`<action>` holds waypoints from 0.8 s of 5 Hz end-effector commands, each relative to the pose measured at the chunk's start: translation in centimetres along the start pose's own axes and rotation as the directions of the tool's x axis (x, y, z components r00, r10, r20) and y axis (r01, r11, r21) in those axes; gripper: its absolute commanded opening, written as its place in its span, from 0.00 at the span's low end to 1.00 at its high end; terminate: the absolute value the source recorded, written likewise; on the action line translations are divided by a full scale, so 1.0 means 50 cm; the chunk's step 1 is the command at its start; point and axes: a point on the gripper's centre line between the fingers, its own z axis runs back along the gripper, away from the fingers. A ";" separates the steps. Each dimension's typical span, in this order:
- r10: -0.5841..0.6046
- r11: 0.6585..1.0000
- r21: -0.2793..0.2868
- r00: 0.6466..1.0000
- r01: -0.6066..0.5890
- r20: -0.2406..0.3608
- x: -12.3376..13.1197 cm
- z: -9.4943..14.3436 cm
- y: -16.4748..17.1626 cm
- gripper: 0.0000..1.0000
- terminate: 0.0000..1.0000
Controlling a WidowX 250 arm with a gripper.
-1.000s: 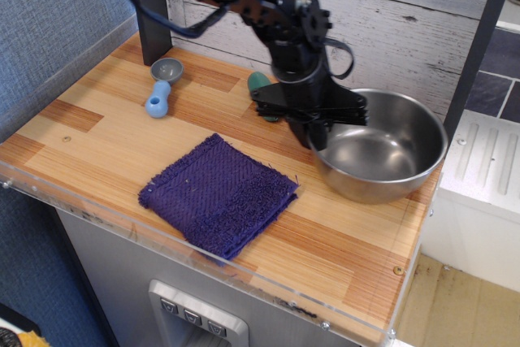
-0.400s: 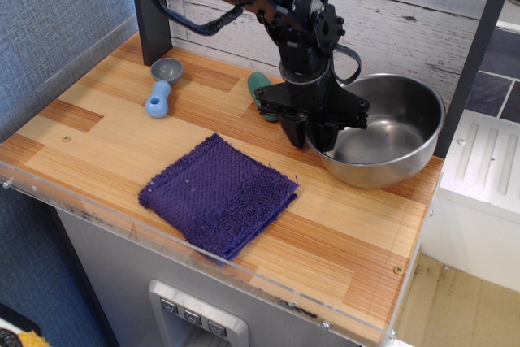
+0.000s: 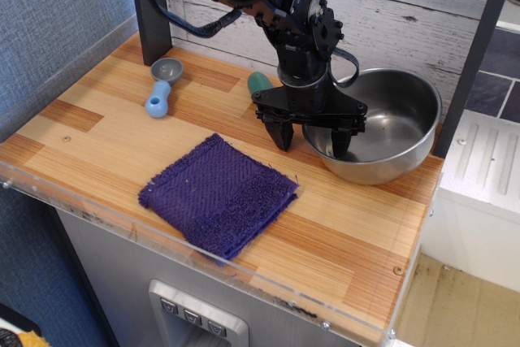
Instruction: Move the bowl to the top right corner of counter.
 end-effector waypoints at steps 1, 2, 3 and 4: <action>-0.017 0.999 -0.031 0.995 0.020 0.103 0.029 0.088 -0.013 1.00 0.00; -0.012 0.999 -0.046 0.990 0.018 0.137 0.036 0.126 -0.008 1.00 0.00; -0.013 0.998 -0.053 0.985 0.023 0.173 0.034 0.174 0.002 1.00 0.00; -0.006 0.997 -0.074 0.977 0.022 0.212 0.026 0.220 0.019 1.00 0.00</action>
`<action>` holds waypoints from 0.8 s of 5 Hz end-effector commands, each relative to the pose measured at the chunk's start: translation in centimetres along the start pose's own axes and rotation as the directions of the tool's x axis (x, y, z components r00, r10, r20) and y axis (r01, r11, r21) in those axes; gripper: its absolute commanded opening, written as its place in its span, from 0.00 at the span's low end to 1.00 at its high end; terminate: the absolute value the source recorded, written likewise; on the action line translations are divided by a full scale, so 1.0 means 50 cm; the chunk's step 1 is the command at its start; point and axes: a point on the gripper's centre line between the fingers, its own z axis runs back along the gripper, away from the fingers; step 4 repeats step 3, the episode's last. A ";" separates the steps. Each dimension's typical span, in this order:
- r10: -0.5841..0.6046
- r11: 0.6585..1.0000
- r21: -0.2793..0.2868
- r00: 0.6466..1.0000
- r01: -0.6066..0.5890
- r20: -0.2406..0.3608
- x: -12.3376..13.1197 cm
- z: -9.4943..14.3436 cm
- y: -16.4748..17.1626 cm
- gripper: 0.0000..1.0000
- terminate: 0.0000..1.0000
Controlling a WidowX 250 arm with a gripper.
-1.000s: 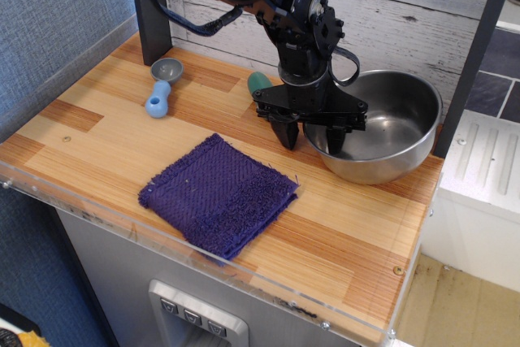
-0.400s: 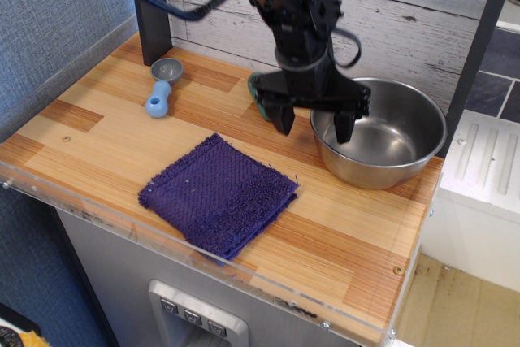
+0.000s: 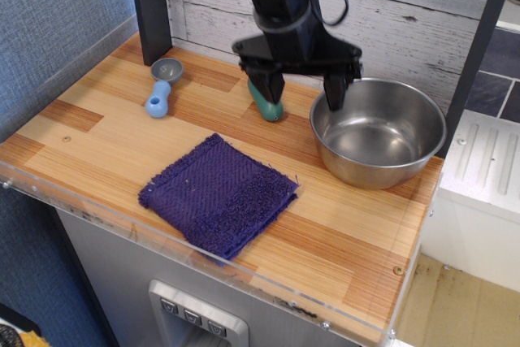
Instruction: Move the bowl to the top right corner of counter.
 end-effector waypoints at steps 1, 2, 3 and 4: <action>-0.003 1.000 -0.024 0.996 0.005 0.086 0.013 0.068 0.008 1.00 0.00; -0.003 1.000 -0.024 0.996 0.005 0.086 0.013 0.068 0.008 1.00 0.00; -0.003 1.000 -0.024 0.996 0.005 0.086 0.013 0.068 0.008 1.00 1.00; -0.003 1.000 -0.024 0.996 0.005 0.086 0.013 0.068 0.008 1.00 1.00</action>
